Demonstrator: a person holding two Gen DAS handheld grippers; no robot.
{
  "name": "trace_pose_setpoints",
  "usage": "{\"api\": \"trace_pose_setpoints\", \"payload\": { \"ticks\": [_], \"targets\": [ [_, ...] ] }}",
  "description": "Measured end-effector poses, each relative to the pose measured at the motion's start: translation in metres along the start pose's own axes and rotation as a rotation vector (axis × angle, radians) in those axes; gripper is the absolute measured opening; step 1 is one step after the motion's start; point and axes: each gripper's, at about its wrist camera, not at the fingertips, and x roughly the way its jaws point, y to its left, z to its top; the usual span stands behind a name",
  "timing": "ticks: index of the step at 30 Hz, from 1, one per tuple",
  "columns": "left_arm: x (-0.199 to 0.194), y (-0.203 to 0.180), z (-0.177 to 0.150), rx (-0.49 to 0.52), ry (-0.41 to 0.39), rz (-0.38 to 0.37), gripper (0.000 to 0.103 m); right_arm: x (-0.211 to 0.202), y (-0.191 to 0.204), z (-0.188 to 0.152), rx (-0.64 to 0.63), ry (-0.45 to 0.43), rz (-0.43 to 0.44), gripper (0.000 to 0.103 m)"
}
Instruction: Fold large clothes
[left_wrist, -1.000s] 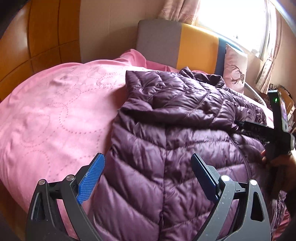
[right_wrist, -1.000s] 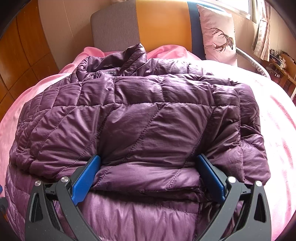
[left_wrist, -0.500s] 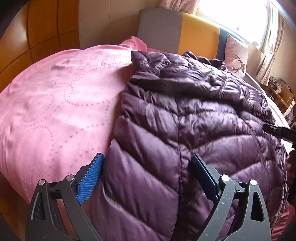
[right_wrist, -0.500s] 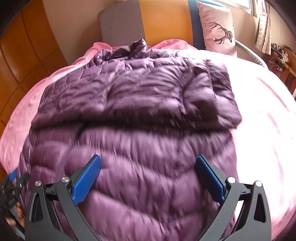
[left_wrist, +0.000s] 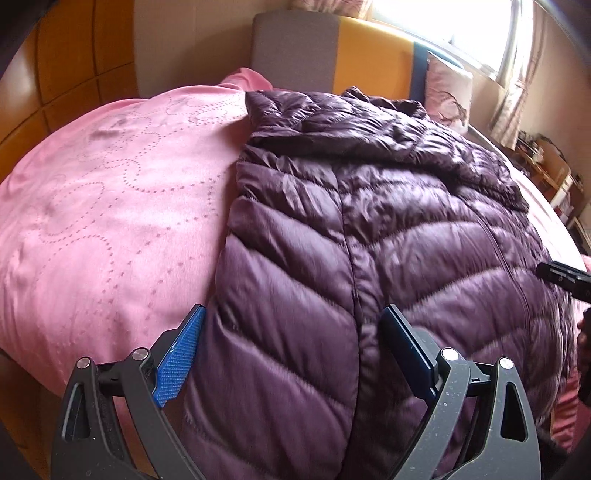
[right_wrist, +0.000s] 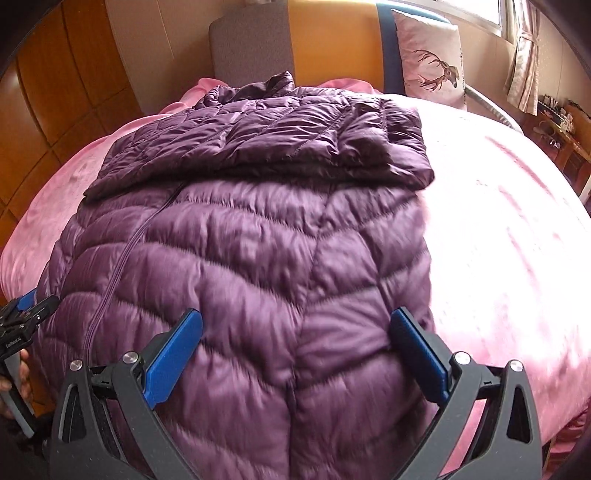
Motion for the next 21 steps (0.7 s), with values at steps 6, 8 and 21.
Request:
{"api": "trace_pose_setpoints", "payload": {
  "ticks": [6,8,21],
  "targets": [
    [-0.012,0.007,-0.014,0.024,0.025,-0.044,0.093,-0.017,-0.013,-0.022,0.028,0.006,-0.004,0.101],
    [-0.016,0.011,-0.022,0.024,0.039,-0.072,0.093,-0.024,-0.017,-0.029,0.028,0.014,-0.008,0.101],
    [-0.011,0.040,-0.075,-0.100,0.271,-0.302,0.084,-0.056,-0.073,-0.121,0.234,0.159,0.153,0.084]
  ]
}}
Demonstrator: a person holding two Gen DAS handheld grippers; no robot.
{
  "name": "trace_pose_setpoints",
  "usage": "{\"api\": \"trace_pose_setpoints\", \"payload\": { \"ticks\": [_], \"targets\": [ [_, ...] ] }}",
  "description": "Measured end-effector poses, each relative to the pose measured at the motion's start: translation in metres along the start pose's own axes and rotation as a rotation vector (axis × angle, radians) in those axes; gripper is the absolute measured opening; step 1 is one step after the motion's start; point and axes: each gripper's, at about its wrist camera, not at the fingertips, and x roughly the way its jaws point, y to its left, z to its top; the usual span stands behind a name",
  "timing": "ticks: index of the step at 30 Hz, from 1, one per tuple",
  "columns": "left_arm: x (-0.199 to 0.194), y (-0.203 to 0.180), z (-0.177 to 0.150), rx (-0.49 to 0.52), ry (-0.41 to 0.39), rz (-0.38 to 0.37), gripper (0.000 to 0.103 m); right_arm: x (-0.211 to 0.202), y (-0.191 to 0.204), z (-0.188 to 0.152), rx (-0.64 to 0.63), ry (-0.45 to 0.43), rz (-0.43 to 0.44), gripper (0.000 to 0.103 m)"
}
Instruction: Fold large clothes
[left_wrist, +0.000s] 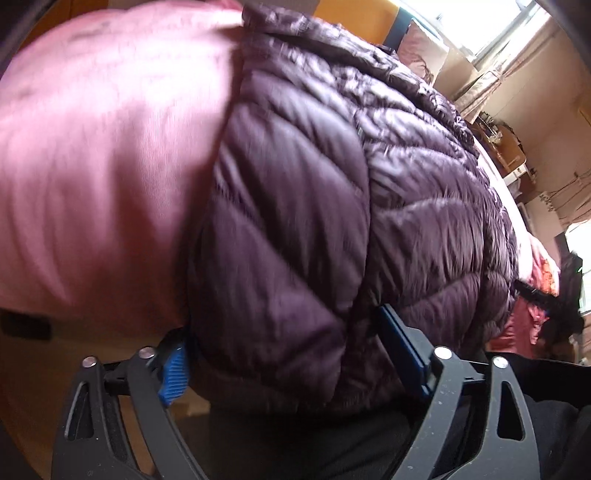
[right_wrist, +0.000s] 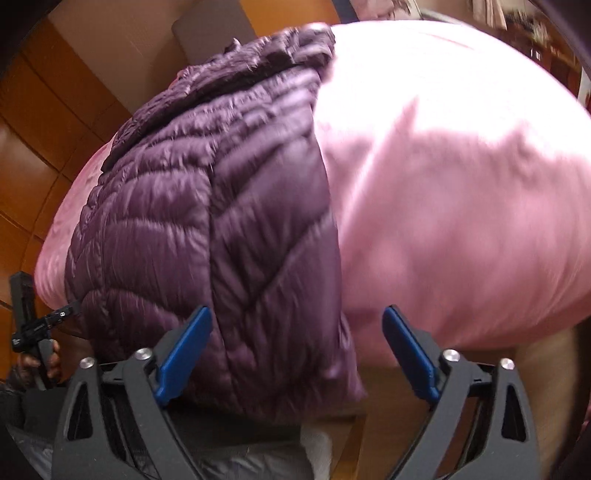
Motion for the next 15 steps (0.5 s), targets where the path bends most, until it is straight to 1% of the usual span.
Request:
{"api": "trace_pose_setpoints", "payload": {
  "ticks": [1,2,3,4,5,6,7,8,9,11,14,15],
  "targets": [
    [0.002,0.002,-0.001,-0.014,0.010,-0.022,0.079,0.004,-0.003,-0.006,0.015,0.027,0.026,0.081],
    [0.002,0.003,0.000,-0.024,0.015,-0.037,0.073,0.008,-0.003,-0.010,0.025,0.047,0.059,0.076],
    [0.003,0.004,0.000,-0.030,0.020,-0.054,0.070,0.012,-0.003,-0.013,0.028,0.062,0.086,0.072],
    [0.003,0.004,-0.001,-0.033,0.024,-0.068,0.060,0.015,-0.001,-0.015,0.024,0.073,0.099,0.069],
    [0.003,0.002,-0.001,-0.031,0.032,-0.097,0.043,0.018,0.003,-0.016,0.014,0.083,0.110,0.062],
    [0.001,-0.001,-0.001,-0.025,0.036,-0.115,0.036,0.019,0.008,-0.017,-0.001,0.095,0.125,0.051],
    [-0.001,-0.004,-0.001,-0.014,0.036,-0.128,0.023,0.019,0.012,-0.017,-0.014,0.103,0.133,0.045],
    [-0.003,-0.006,0.000,-0.003,0.034,-0.141,0.016,0.016,0.017,-0.015,-0.029,0.109,0.146,0.032],
    [-0.009,-0.008,0.002,0.002,0.029,-0.165,0.012,0.011,0.024,-0.013,-0.049,0.111,0.159,0.024],
    [-0.021,-0.009,0.006,-0.001,0.013,-0.218,0.010,-0.003,0.036,-0.007,-0.085,0.098,0.194,0.022],
    [-0.057,-0.012,0.019,0.003,-0.076,-0.355,0.009,-0.037,0.053,0.008,-0.103,0.033,0.315,0.020],
    [-0.065,-0.013,0.024,0.005,-0.098,-0.381,0.009,-0.052,0.058,0.016,-0.104,-0.005,0.362,0.019]
  ]
}}
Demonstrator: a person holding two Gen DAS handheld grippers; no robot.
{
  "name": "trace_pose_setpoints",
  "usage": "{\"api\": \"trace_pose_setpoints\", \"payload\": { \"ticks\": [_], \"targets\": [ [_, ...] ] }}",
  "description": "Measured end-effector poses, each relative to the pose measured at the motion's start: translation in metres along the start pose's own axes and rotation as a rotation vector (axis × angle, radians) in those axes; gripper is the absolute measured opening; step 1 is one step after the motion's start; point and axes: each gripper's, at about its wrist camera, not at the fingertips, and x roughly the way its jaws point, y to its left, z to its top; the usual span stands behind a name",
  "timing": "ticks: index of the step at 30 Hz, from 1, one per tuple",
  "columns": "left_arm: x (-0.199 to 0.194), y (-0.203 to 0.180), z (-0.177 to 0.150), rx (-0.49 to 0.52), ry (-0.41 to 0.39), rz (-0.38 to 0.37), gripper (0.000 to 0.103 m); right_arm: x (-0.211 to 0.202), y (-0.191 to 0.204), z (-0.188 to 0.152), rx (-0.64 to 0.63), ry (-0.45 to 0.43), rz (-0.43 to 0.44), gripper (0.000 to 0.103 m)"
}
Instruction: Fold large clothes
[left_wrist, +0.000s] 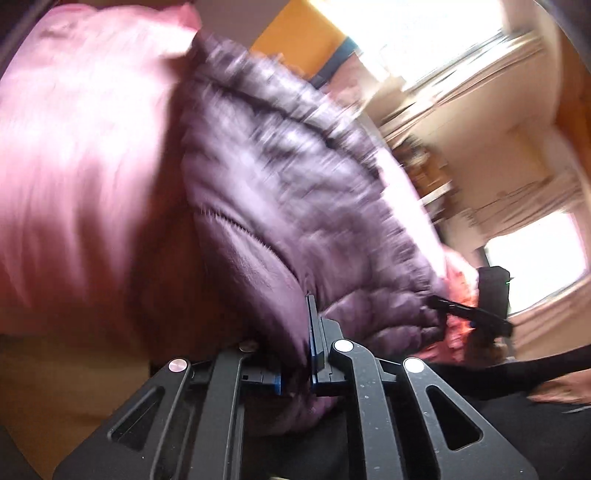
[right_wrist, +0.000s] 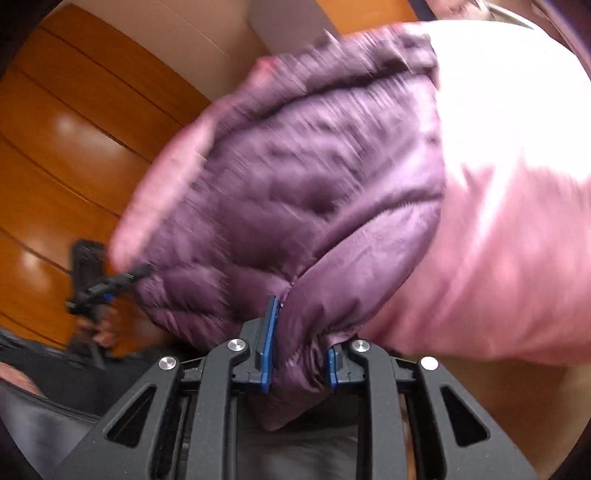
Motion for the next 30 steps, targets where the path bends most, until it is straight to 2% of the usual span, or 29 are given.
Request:
{"api": "trace_pose_setpoints", "payload": {
  "ticks": [5,9,14,18,20,21,22,23,24,25,26,27,30],
  "targets": [
    [-0.025,-0.018,0.046,0.011,-0.121,-0.129,0.009,-0.032,0.015,0.043,0.004,-0.174,0.133,0.017],
    [-0.015,-0.011,0.086,-0.056,-0.153,-0.170,0.009,-0.027,0.002,0.085,0.053,-0.247,0.128,0.016],
    [0.013,0.016,0.132,-0.168,-0.181,-0.137,0.009,-0.013,-0.040,0.140,0.175,-0.295,0.112,0.016],
    [0.036,0.035,0.165,-0.246,-0.194,-0.081,0.009,0.004,-0.066,0.179,0.233,-0.289,0.053,0.018],
    [0.049,0.043,0.180,-0.284,-0.179,-0.046,0.016,0.015,-0.076,0.192,0.244,-0.277,0.031,0.022],
    [0.052,0.045,0.185,-0.296,-0.174,-0.043,0.019,0.019,-0.079,0.199,0.252,-0.274,0.014,0.030],
    [0.053,0.049,0.189,-0.316,-0.172,-0.044,0.028,0.022,-0.084,0.201,0.263,-0.269,0.017,0.036],
    [0.053,0.053,0.192,-0.339,-0.170,-0.048,0.041,0.023,-0.089,0.205,0.279,-0.266,0.024,0.049],
    [0.051,0.059,0.195,-0.377,-0.179,-0.070,0.048,0.024,-0.092,0.210,0.295,-0.273,0.025,0.066],
    [0.047,0.062,0.194,-0.392,-0.198,-0.089,0.062,0.024,-0.095,0.213,0.302,-0.281,0.030,0.078],
    [0.043,0.064,0.195,-0.398,-0.218,-0.098,0.074,0.022,-0.097,0.216,0.308,-0.299,0.047,0.099],
    [0.035,0.067,0.193,-0.401,-0.259,-0.082,0.077,0.019,-0.098,0.218,0.310,-0.328,0.049,0.101],
    [0.025,0.073,0.189,-0.388,-0.290,-0.040,0.078,0.013,-0.097,0.217,0.288,-0.359,0.060,0.101]
  ]
}}
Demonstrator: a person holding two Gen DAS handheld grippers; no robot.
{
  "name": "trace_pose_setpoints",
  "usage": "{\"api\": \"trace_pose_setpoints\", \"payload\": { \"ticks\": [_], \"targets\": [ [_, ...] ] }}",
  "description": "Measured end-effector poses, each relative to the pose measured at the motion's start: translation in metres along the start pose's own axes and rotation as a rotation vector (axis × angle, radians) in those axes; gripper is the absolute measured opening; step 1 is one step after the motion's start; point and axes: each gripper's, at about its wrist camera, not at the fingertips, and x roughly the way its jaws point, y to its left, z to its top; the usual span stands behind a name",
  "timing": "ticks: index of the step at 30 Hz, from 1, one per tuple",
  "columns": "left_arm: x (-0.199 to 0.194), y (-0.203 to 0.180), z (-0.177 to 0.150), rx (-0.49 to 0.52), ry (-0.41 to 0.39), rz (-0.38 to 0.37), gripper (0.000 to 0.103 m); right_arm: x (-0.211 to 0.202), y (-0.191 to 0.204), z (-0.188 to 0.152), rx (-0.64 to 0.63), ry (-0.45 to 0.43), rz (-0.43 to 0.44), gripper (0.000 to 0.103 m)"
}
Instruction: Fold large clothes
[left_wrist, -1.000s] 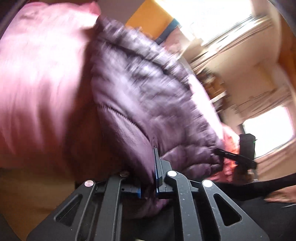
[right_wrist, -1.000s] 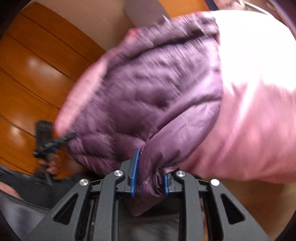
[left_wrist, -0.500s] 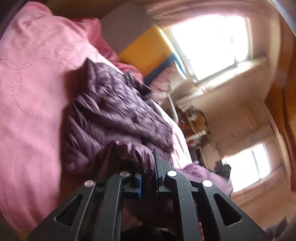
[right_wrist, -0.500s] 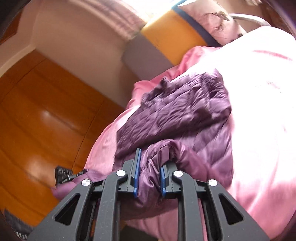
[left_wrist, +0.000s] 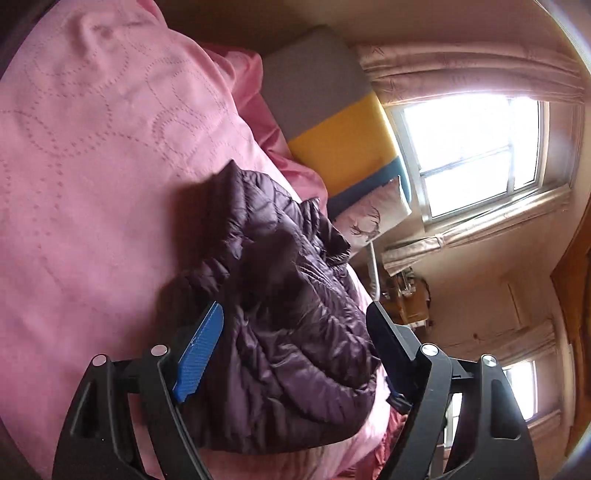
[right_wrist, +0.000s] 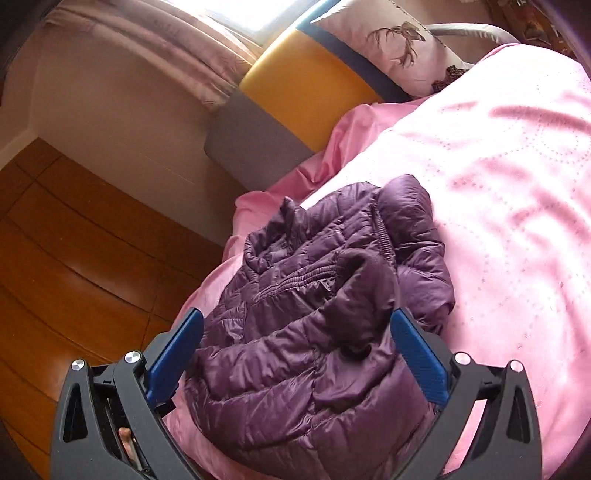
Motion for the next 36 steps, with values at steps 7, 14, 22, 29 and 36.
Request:
{"api": "trace_pose_setpoints", "payload": {
  "ticks": [7,14,22,29,36],
  "targets": [
    [0.023,0.017,-0.040,0.209,0.094,0.195,0.073,-0.014,-0.016,-0.055,-0.075,0.059,-0.142,0.101],
    [0.036,0.017,-0.064,0.283,0.152,0.209,0.022,0.001,-0.022,-0.098,-0.129,0.119,-0.238,0.044],
    [0.001,0.011,-0.095,0.344,0.190,0.190,0.013,-0.039,0.000,-0.115,-0.209,0.149,-0.228,0.026],
    [-0.049,0.018,-0.149,0.340,0.273,0.177,0.013,-0.092,-0.007,-0.165,-0.254,0.272,-0.268,0.026],
    [-0.068,0.004,-0.144,0.426,0.184,0.277,0.059,-0.103,0.005,-0.137,-0.300,0.162,-0.326,0.071]
  ]
}}
